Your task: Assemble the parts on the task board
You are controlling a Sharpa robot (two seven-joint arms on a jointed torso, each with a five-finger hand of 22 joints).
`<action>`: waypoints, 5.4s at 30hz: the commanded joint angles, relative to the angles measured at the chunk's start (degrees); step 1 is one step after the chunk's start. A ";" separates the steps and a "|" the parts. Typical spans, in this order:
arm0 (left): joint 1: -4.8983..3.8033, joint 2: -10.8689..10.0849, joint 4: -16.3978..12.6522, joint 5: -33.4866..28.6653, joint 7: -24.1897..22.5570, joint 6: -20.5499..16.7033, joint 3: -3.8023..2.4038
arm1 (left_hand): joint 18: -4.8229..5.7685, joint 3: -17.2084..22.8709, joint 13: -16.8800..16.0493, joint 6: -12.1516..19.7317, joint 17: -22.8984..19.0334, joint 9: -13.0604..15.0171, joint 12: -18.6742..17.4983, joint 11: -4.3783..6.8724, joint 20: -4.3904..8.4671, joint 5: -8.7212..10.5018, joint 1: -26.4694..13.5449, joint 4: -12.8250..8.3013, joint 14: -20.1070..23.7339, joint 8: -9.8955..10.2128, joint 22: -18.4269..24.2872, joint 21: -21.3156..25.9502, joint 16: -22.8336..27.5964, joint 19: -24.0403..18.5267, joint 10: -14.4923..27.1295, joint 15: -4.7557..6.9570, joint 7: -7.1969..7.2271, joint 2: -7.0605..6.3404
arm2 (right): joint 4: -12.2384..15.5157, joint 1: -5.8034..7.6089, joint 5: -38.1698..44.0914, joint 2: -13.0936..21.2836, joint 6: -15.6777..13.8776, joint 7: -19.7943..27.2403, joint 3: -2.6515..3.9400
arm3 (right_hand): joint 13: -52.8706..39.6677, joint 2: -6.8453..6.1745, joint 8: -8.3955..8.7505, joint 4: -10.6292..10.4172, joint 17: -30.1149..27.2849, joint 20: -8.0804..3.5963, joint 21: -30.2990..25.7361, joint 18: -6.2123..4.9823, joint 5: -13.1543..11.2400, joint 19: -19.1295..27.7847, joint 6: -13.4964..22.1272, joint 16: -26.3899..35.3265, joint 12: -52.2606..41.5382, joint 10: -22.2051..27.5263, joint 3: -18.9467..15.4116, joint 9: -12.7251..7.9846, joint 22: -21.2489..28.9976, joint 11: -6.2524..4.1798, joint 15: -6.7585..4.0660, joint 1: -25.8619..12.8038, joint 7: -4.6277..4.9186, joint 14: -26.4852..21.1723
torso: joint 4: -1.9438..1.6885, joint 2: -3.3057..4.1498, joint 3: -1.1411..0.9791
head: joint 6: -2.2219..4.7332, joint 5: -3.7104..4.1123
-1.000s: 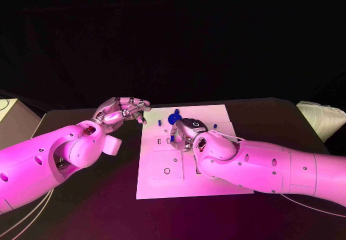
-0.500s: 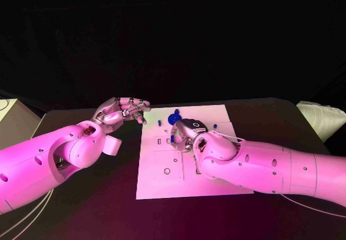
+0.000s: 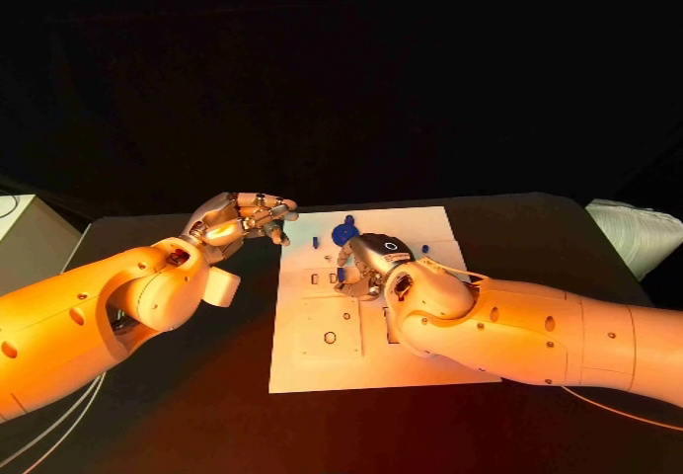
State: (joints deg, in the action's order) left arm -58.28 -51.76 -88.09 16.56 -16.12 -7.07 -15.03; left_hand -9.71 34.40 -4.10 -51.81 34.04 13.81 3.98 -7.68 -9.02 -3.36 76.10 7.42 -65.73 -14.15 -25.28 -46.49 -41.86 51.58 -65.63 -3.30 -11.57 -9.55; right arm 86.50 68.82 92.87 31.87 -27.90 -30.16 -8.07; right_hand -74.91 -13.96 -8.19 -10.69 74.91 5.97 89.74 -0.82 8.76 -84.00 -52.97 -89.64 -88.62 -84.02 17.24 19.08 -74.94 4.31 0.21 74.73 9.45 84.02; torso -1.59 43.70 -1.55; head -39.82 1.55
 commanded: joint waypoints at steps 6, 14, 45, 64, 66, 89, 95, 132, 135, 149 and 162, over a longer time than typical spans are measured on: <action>-0.01 0.53 0.51 2.41 2.20 -1.07 -0.03 | -0.69 -0.31 -0.44 1.83 0.12 -0.13 0.51 -0.02 -0.06 0.11 -0.70 -0.05 0.41 0.95 -0.23 -0.66 -0.70 -0.68 -0.93 -0.07 -0.44 -0.52 | 3.35 0.23 -0.04 3.21 -5.29 3.11 0.19 | -13.86 0.44 0.21 -1.91 15.09 0.25 0.26 0.82 -0.77 -6.00 0.46 -0.36 0.17 -4.51 -3.56 -0.20 -15.06 0.44 0.23 1.61 0.05 5.98 | 0.16 -0.21 -0.09 | 0.53 -0.07; -0.08 2.47 2.74 9.44 13.17 -4.23 0.00 | -0.70 -5.04 -11.39 2.59 4.74 2.73 16.30 2.29 1.07 0.17 -1.49 0.59 -1.82 -3.65 -1.83 -4.12 -9.47 0.70 -3.11 1.70 0.91 -0.55 | 4.90 2.74 -13.35 8.39 -9.51 18.27 0.86 | -13.74 2.26 -1.20 -3.38 14.69 0.01 -0.36 0.64 4.64 -5.70 -0.91 -0.20 0.31 -4.34 -2.78 0.14 -14.50 0.10 -0.07 4.74 -0.31 5.88 | 0.80 -1.23 -0.51 | 0.78 -0.78; -9.79 20.10 18.16 41.60 44.91 14.85 7.02 | 4.42 -7.60 -54.76 6.43 48.37 14.14 67.13 5.36 3.99 0.16 -10.45 9.30 -21.74 -25.84 -38.39 -32.53 -44.96 22.10 -6.47 4.43 4.93 0.26 | -1.63 7.38 -37.41 15.98 -7.94 25.73 2.06 | -13.65 1.14 -3.16 -3.66 14.97 -0.28 -0.26 0.67 8.83 -5.75 -0.35 -0.31 0.41 -4.20 -1.06 0.91 -14.60 -0.08 -0.30 5.35 -0.44 5.95 | 1.58 -4.14 -1.07 | -1.40 -2.65; -11.83 24.46 22.65 43.98 46.22 21.74 7.85 | 4.54 -8.39 -56.32 6.96 48.24 16.90 68.07 5.77 4.41 0.17 -12.98 9.33 -21.68 -27.61 -39.17 -33.04 -44.89 22.25 -6.96 4.84 5.40 0.72 | -2.10 7.70 -36.14 15.91 -7.26 23.94 2.08 | -13.67 0.97 -3.14 -3.80 15.05 -0.25 -0.24 0.68 8.82 -5.76 -0.07 -0.34 0.39 -4.22 -1.12 0.91 -14.62 -0.03 -0.26 5.13 -0.39 5.97 | 1.54 -3.85 -1.04 | -2.37 -2.05; -11.92 24.75 23.01 44.04 46.27 22.11 7.96 | 4.54 -8.39 -56.32 6.96 48.24 16.90 68.07 5.77 4.41 0.17 -12.98 9.33 -21.68 -27.61 -39.17 -33.04 -44.89 22.25 -6.96 4.84 5.40 0.72 | -2.12 7.72 -36.07 15.89 -7.23 23.86 2.08 | -13.67 0.97 -3.14 -3.80 15.05 -0.25 -0.24 0.68 8.82 -5.76 -0.07 -0.34 0.39 -4.22 -1.12 0.91 -14.62 -0.03 -0.26 5.13 -0.39 5.97 | 1.56 -3.84 -1.05 | -2.44 -2.03; -12.14 27.38 25.88 43.15 46.48 24.77 8.64 | 4.40 -8.05 -54.70 9.49 47.81 17.12 66.69 4.92 3.96 0.15 -13.06 9.24 -21.35 -25.52 -38.47 -32.73 -44.67 21.33 -4.67 4.15 4.42 1.06 | -2.27 7.80 -35.76 15.53 -7.01 23.39 2.11 | -13.69 0.94 -3.15 -3.94 15.09 -0.22 -0.25 0.67 8.83 -5.76 0.17 -0.36 0.36 -4.25 -1.12 0.91 -14.61 0.02 -0.22 4.96 -0.34 5.98 | 1.54 -3.74 -1.04 | -2.74 -0.96; -12.12 27.68 26.17 42.68 46.46 25.09 8.87 | 4.42 -8.05 -54.51 9.66 48.05 16.87 66.46 4.68 3.78 0.17 -13.14 9.26 -21.40 -24.80 -38.58 -32.78 -44.78 21.31 -4.24 3.93 4.18 0.97 | -2.26 7.80 -35.75 15.44 -6.99 23.35 2.11 | -13.69 0.94 -3.15 -3.94 15.09 -0.22 -0.25 0.67 8.83 -5.76 0.17 -0.36 0.36 -4.25 -1.12 0.91 -14.61 0.02 -0.22 4.96 -0.34 5.98 | 1.59 -3.68 -1.06 | -2.86 -0.81; -12.06 28.45 27.24 40.40 46.17 25.32 9.54 | 4.43 -4.09 -54.31 7.91 48.72 16.86 66.24 4.85 3.51 0.09 -8.54 7.99 -21.60 -23.32 -39.19 -33.17 -45.13 21.32 -4.04 3.93 4.38 1.95 | -2.38 7.80 -35.70 15.10 -6.63 23.07 2.13 | -13.73 1.05 -3.21 -4.06 15.08 -0.19 -0.23 0.68 8.85 -5.77 0.28 -0.36 0.31 -4.30 -1.03 0.94 -14.63 0.04 -0.18 4.89 -0.32 5.98 | 1.48 -3.60 -1.13 | -3.70 -0.43; -12.06 28.47 27.28 40.23 46.14 25.32 9.57 | 4.42 -3.57 -54.18 7.78 48.76 16.97 66.13 4.92 3.55 0.07 -7.99 7.70 -21.62 -23.29 -39.18 -33.18 -45.15 21.28 -4.02 3.99 4.45 1.93 | -2.39 7.80 -35.69 15.08 -6.57 23.06 2.13 | -13.75 1.10 -3.28 -4.10 15.09 -0.18 -0.24 0.68 8.87 -5.76 0.29 -0.36 0.28 -4.32 -0.97 0.97 -14.62 0.04 -0.17 4.88 -0.32 5.98 | 1.47 -3.61 -1.13 | -3.74 -0.44; -12.05 28.47 27.27 39.33 46.03 25.49 9.63 | 4.47 4.26 -54.34 6.79 49.23 19.90 65.75 6.05 4.34 -0.09 -3.41 2.50 -21.83 -24.93 -39.64 -33.45 -45.34 21.35 -4.60 5.04 5.60 2.62 | -2.54 7.80 -35.69 14.96 -6.27 23.03 2.13 | -13.75 1.10 -3.28 -4.10 15.09 -0.18 -0.24 0.68 8.87 -5.76 0.29 -0.36 0.28 -4.32 -0.97 0.97 -14.62 0.04 -0.17 4.88 -0.32 5.98 | 1.54 -3.60 -1.14 | -3.85 -0.64; -12.03 28.17 26.62 38.31 45.84 24.03 9.63 | 4.50 13.73 -53.68 7.78 49.40 26.59 64.58 5.98 4.66 -14.11 -7.26 -4.54 -21.89 -27.64 -40.22 -33.98 -45.36 21.33 -4.82 5.03 5.34 1.39 | -2.82 7.80 -35.58 14.96 -6.06 22.90 2.13 | -13.72 1.11 -3.37 -4.14 15.07 -0.16 -0.22 0.68 8.89 -5.77 0.32 -0.35 0.31 -4.29 -0.91 1.01 -14.64 0.04 -0.17 4.86 -0.32 5.97 | 1.51 -3.59 -1.17 | -3.69 -0.78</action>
State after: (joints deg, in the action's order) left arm -70.28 -23.59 -61.26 55.71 30.26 17.24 -5.38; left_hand -5.68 40.89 -57.80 -44.20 74.91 32.72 68.77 -1.84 -4.78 -16.92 69.31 9.80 -84.06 -39.16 -65.49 -80.20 -86.97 72.81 -70.45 1.35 -6.04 -8.05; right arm 83.72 76.60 56.65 46.86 -34.66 -7.31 -5.98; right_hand -74.91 -12.68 -11.30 -14.56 74.90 5.96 89.50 -0.82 17.43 -84.00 -52.94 -89.64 -88.40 -84.02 16.26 20.00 -74.93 4.31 0.20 79.79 9.07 84.03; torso -0.08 40.11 -2.70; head -43.58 0.76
